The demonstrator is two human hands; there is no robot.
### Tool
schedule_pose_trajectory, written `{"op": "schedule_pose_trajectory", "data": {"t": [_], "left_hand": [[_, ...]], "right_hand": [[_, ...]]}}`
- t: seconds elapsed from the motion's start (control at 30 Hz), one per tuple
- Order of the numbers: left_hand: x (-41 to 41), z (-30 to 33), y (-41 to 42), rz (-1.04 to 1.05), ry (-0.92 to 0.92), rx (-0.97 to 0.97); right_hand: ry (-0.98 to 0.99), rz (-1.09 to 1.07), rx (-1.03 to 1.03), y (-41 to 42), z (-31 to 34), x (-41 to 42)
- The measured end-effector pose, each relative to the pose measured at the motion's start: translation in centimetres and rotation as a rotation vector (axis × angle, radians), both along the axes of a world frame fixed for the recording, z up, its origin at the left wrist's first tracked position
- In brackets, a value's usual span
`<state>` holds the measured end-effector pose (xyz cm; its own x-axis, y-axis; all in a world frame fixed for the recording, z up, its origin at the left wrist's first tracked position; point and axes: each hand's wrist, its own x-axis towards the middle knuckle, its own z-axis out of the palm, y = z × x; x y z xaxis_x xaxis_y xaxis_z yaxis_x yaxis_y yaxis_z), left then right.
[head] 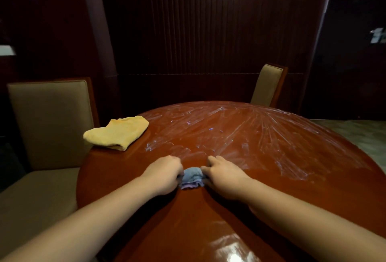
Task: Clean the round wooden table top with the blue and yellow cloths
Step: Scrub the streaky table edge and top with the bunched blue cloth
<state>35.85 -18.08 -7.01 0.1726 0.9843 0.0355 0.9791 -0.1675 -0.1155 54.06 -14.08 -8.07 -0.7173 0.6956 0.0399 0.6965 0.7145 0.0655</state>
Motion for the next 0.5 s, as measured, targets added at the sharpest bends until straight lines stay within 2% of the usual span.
{"op": "schedule_pose_trajectory", "data": {"t": [0.23, 0.37, 0.5], "left_hand": [[0.8, 0.3, 3.3, 0.239, 0.011, 0.105], [0.8, 0.9, 2.6, 0.235, 0.001, 0.054], [0.4, 1.7, 1.5, 0.139, -0.002, -0.091]], "right_hand": [[0.043, -0.169, 0.03, 4.6, -0.2, -4.6], [0.031, -0.153, 0.004, 4.0, 0.0, -4.2], [0.009, -0.062, -0.022, 1.8, 0.2, -2.6]]}}
